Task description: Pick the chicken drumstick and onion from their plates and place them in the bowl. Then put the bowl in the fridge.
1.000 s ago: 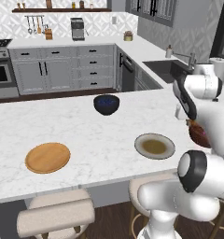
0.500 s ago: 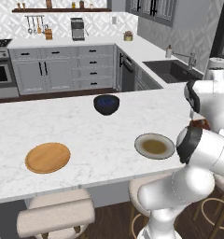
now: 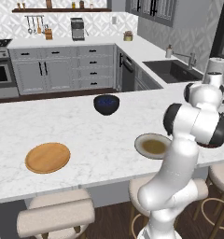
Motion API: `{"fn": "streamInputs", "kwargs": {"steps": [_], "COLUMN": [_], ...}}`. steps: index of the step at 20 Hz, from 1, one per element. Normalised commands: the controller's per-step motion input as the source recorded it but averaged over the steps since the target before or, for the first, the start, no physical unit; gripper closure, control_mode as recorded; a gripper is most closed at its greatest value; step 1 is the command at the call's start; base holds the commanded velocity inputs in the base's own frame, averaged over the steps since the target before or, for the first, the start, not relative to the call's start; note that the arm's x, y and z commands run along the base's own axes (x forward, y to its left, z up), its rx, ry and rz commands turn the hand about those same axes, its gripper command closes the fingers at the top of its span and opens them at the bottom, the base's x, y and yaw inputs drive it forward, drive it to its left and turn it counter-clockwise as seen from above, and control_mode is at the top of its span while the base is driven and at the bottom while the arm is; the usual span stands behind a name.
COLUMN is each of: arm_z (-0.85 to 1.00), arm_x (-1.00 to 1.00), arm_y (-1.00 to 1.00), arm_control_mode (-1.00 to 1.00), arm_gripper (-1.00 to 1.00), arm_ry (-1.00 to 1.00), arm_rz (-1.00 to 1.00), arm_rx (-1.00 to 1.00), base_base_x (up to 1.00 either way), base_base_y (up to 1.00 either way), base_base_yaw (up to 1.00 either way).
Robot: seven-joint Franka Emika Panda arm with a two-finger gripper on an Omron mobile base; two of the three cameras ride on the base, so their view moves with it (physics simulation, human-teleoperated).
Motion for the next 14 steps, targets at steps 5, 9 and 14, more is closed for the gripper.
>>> {"fn": "streamInputs", "kwargs": {"steps": [5,9,14], "arm_z": [-0.4,-0.38,-0.46], "arm_x": [0.56,0.0,0.0], "arm_y": [-0.33,-0.3,-0.23], "arm_control_mode": [-1.0,-1.0,-1.0], "arm_gripper": [1.0,1.0,1.0], "arm_ry": [0.0,0.0,0.0], "arm_rz": [0.0,0.0,0.0], "arm_rx": [0.01,0.04,0.05], "base_base_x": [0.0,0.0,0.0], "base_base_y": [0.0,0.0,0.0], "base_base_yaw": [0.0,0.0,0.0]}}
